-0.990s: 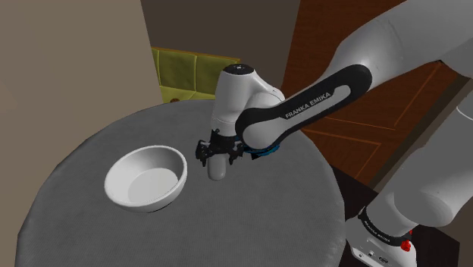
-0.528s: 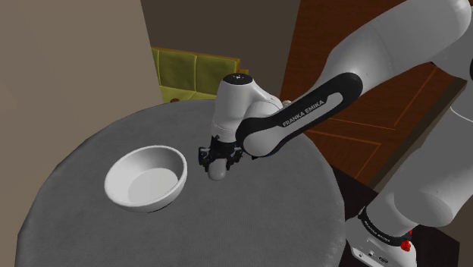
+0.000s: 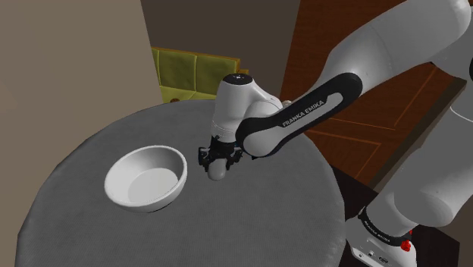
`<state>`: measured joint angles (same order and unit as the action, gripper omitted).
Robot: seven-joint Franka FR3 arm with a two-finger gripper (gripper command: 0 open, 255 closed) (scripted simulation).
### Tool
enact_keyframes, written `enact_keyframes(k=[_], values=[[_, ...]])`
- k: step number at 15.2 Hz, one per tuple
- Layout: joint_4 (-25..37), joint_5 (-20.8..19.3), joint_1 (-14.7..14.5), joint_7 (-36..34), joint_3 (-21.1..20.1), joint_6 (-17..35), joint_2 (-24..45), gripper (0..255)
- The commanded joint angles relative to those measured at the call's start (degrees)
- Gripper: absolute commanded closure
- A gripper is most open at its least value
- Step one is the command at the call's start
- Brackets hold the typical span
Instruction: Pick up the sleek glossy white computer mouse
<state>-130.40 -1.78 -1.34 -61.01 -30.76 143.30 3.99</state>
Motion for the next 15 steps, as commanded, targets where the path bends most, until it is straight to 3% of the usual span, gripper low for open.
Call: enact_keyframes(k=[1, 15], values=[[0.1, 0.5, 0.0, 0.3, -0.1, -0.7, -0.5, 255], [5.0, 5.3, 0.4, 3.6, 0.1, -11.4, -7.2, 255]])
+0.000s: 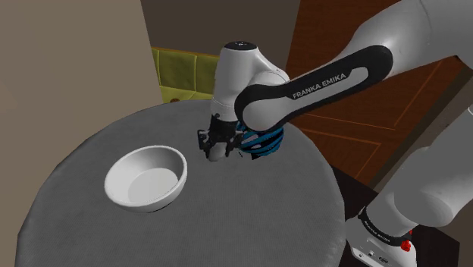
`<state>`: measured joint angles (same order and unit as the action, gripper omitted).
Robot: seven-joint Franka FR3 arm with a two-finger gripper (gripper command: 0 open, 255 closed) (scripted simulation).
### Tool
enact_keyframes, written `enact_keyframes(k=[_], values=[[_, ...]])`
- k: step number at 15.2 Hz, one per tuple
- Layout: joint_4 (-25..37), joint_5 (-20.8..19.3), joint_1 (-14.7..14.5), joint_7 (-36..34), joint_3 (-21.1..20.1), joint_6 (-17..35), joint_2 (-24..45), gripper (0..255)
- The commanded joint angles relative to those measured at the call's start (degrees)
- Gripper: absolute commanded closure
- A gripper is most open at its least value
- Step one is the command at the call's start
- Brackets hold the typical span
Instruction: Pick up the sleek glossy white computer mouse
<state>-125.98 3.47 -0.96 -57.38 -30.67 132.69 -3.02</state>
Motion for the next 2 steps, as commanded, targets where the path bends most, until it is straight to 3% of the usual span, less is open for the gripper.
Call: enact_keyframes(k=[1, 2], values=[[0.6, 0.1, 0.0, 0.0, 0.0, -0.9, -0.3, 255], [0.6, 0.1, 0.0, 0.0, 0.0, -0.9, -0.2, 255]])
